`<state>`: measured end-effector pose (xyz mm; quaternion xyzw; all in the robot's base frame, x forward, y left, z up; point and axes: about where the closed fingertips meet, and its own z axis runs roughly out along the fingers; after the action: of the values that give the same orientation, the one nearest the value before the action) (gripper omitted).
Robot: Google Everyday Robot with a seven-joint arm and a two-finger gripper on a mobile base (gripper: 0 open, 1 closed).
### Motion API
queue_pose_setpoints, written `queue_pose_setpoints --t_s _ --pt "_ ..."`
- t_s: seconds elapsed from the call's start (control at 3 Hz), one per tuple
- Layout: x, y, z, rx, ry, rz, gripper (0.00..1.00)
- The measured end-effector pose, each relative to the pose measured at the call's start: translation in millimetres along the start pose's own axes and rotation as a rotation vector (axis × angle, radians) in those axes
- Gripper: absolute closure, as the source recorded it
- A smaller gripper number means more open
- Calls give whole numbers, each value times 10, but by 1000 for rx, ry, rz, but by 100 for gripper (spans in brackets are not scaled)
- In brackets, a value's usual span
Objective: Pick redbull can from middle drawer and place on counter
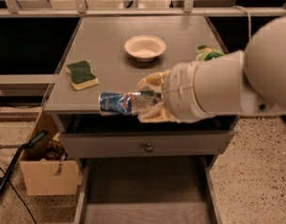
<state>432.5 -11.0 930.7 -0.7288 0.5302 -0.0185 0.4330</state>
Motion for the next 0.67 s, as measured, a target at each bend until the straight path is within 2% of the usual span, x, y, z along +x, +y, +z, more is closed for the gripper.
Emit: queue_pose_setpoints --t_s 0.33,0.67 --pt "-101 -110 105 -19 32 -24 100" --pt "-96 -89 111 -21 38 -26 100"
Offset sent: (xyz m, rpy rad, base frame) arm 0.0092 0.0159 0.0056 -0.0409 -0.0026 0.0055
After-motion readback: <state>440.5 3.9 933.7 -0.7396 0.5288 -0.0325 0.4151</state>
